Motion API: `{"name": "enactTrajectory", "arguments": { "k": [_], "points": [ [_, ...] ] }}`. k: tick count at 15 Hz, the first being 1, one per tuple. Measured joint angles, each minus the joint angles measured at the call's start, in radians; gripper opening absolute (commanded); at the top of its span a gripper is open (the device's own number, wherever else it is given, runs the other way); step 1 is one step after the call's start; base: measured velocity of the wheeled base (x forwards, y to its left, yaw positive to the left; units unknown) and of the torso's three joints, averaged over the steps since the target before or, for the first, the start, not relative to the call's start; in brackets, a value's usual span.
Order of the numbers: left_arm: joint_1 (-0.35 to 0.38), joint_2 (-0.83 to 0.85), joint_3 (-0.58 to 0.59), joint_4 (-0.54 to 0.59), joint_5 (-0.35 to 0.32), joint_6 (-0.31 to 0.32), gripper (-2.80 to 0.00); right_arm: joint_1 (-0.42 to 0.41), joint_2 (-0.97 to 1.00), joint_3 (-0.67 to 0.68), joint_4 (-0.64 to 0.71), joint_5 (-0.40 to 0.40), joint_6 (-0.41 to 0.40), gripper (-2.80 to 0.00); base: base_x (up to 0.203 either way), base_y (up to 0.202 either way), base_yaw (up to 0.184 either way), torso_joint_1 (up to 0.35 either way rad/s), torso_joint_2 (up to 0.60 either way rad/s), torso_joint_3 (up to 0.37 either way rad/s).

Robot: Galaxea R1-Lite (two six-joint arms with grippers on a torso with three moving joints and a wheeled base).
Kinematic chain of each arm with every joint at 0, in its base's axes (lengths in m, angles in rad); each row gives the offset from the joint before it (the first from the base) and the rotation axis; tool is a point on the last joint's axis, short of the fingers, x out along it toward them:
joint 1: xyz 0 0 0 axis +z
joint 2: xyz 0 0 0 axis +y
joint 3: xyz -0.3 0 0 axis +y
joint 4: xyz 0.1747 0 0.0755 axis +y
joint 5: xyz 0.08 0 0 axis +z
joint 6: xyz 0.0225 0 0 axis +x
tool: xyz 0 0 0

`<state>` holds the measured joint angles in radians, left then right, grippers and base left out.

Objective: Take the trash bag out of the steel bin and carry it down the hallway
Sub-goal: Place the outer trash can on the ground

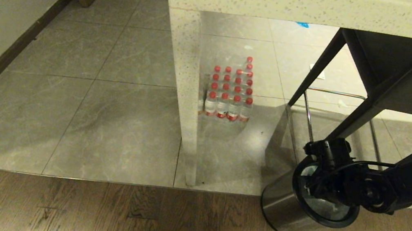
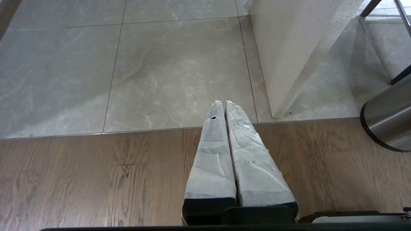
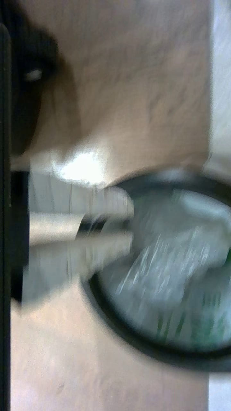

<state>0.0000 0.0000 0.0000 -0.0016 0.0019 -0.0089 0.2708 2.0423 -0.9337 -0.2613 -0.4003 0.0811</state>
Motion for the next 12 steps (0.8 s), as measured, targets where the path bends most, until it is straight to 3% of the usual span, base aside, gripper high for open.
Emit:
{"name": "enactTrajectory", "arguments": {
  "k": [6, 12],
  "points": [
    [0.000, 0.000, 0.000, 0.000, -0.001, 0.000, -2.80, 0.006, 0.138, -0.053, -0.071, 0.082, 0.047, 0.00, 0.000, 0.000, 0.000, 0.000, 0.00, 0.000],
    [0.000, 0.000, 0.000, 0.000, 0.000, 0.000, -2.80, 0.001, 0.363, -0.208, -0.198, 0.086, 0.091, 0.00, 0.000, 0.000, 0.000, 0.000, 0.00, 0.000]
  ]
}}
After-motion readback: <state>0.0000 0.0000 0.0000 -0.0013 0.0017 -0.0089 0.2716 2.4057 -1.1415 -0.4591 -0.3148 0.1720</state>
